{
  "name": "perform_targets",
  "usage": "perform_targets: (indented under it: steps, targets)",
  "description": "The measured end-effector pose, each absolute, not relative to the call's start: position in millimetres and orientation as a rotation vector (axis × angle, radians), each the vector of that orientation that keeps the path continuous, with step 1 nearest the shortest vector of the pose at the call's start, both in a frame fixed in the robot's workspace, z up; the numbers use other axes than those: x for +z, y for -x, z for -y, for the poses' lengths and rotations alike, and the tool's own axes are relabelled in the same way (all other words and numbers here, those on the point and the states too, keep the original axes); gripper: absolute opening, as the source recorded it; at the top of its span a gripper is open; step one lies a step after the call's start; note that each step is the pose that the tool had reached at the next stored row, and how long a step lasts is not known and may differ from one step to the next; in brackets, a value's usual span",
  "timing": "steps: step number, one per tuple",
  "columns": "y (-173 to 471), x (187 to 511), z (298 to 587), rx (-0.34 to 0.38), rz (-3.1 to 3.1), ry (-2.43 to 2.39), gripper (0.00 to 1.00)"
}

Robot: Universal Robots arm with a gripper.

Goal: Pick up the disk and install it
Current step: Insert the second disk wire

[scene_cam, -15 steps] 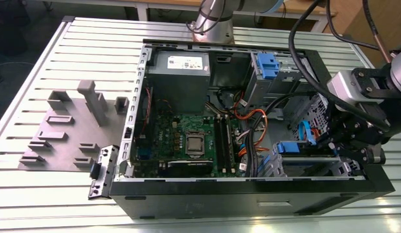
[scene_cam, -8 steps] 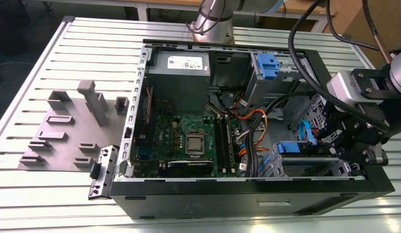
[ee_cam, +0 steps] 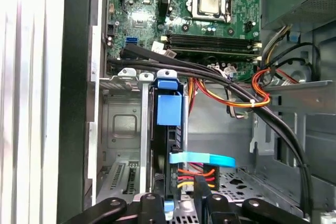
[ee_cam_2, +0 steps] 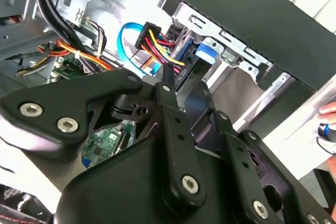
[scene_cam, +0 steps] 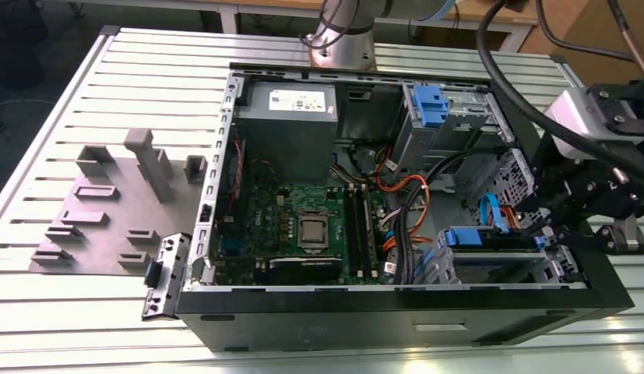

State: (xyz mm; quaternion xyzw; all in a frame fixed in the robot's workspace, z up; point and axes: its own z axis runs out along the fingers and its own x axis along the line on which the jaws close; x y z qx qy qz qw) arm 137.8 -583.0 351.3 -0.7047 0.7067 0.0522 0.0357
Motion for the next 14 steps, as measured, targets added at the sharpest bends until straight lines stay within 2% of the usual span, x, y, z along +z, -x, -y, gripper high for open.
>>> perform_targets:
  steps: [14]
  targets:
    - [-123.4,351.1,582.9,0.153,-2.167,2.162,0.36]
